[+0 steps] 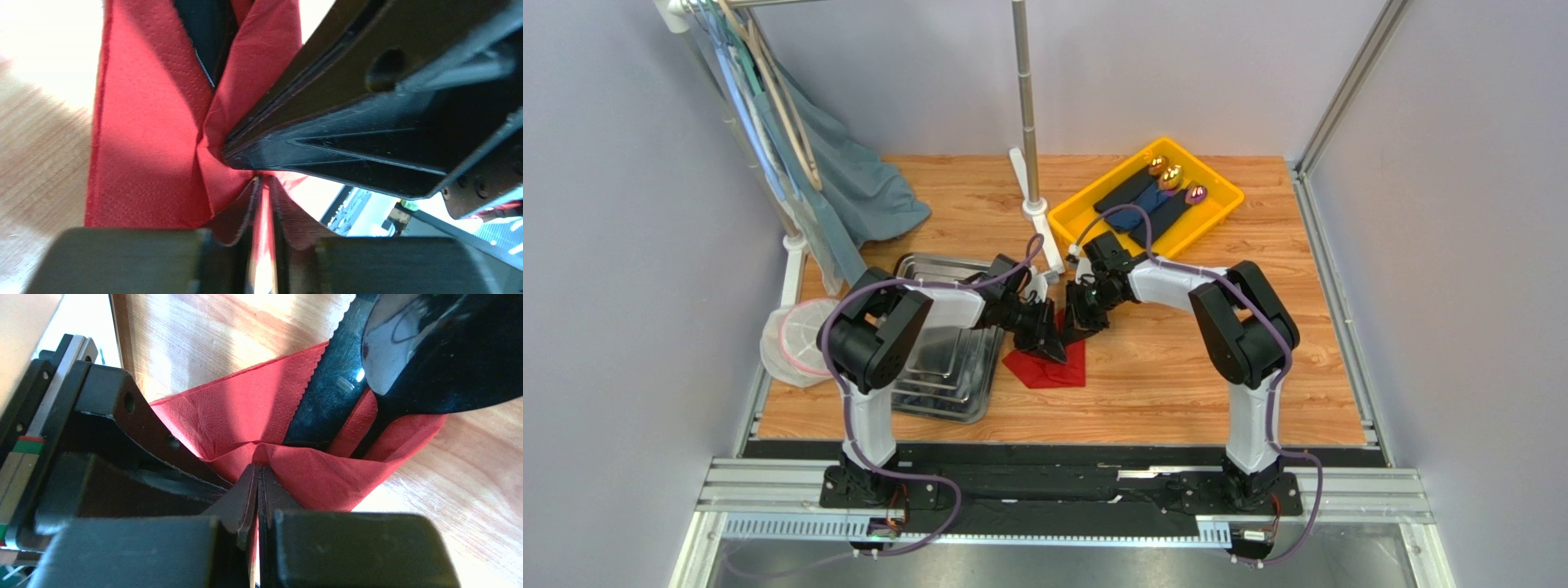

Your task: Place the utensils on the paper napkin and roll it up

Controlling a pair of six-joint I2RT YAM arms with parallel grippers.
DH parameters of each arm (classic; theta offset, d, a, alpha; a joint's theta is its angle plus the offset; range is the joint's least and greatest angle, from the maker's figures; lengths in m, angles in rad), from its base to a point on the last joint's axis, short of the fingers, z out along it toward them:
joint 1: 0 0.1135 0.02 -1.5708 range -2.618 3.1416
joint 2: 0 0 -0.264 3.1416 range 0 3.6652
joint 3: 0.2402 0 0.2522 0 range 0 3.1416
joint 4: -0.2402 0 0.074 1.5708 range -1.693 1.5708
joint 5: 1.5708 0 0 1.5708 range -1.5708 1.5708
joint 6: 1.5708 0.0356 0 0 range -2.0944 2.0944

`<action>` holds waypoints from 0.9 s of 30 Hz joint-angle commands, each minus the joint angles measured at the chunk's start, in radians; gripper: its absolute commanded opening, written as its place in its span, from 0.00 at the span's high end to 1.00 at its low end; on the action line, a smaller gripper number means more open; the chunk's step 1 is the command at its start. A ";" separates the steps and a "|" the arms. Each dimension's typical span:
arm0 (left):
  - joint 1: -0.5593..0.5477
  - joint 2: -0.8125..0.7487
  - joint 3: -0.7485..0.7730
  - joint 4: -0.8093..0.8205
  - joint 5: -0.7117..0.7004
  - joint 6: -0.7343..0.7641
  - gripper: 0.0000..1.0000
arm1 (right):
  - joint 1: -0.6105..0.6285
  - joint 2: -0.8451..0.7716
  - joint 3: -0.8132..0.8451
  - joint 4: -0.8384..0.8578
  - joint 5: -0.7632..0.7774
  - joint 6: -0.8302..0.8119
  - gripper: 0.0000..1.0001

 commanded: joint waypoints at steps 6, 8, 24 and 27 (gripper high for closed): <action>0.025 -0.178 -0.004 -0.146 -0.117 0.113 0.57 | 0.003 0.058 -0.025 0.021 0.082 -0.078 1.00; 0.039 -0.226 -0.016 -0.218 -0.146 0.154 0.45 | 0.003 0.056 -0.034 0.020 0.084 -0.083 1.00; 0.091 -0.171 0.065 -0.359 -0.297 0.313 0.32 | -0.011 0.018 -0.105 -0.008 0.134 -0.182 1.00; 0.080 -0.133 0.089 -0.375 -0.309 0.317 0.32 | -0.011 0.027 -0.089 -0.023 0.136 -0.191 1.00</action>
